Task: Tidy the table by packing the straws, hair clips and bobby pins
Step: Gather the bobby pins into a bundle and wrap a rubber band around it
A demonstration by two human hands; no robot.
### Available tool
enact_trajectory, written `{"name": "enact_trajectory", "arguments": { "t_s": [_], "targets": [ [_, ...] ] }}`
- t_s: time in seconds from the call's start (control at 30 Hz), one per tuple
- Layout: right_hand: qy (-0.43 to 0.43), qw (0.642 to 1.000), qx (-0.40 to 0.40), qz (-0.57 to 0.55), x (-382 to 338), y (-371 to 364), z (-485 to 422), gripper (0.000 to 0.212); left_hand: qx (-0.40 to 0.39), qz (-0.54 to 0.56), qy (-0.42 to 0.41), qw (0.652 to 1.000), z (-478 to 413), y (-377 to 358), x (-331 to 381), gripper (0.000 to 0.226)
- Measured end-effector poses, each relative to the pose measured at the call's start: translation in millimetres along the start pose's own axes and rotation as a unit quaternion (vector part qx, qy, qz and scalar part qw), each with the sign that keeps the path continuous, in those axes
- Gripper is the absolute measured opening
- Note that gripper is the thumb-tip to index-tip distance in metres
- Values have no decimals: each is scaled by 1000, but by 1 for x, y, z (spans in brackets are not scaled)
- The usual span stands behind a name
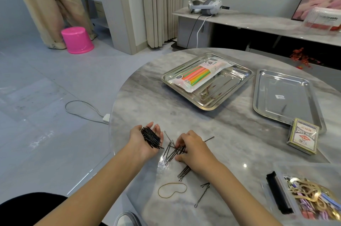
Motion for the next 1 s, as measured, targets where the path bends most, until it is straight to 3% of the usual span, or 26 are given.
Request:
{"name": "enact_trajectory", "arguments": {
  "t_s": [0.1,0.17,0.23,0.37,0.5,0.67,0.77,1.0],
  "targets": [
    [-3,999,12,-35,4,1,2,32,4,-1,0,1000,1,1,1,38],
    [-49,992,81,-84,17,13,8,29,7,0,1,1000,1,0,2,38],
    [-128,979,147,-60,35,25,18,33,8,2,1,1000,1,0,2,38],
    [-227,961,159,-20,39,19,26,69,11,1,-3,1000,2,0,5,39],
    [-221,962,158,0,14,1,20,92,12,15,-5,1000,2,0,9,39],
    [-177,971,157,-35,-1,-9,10,45,14,31,-7,999,4,2,15,38],
    [-170,972,162,-1,-8,-3,10,19,17,35,-5,999,5,4,16,37],
    [-170,969,85,156,-11,1,-5,27,16,17,4,1000,7,3,10,38]
  ]
}}
Point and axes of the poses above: each hand's wrist, its own z-axis away from the middle knuckle, its own y-axis out of the back of the hand, x = y × z, the point moved 10 cm from there along -z, towards the middle knuckle, and after that the axes turned 3 degrees about -x, right-handed, at the moved point
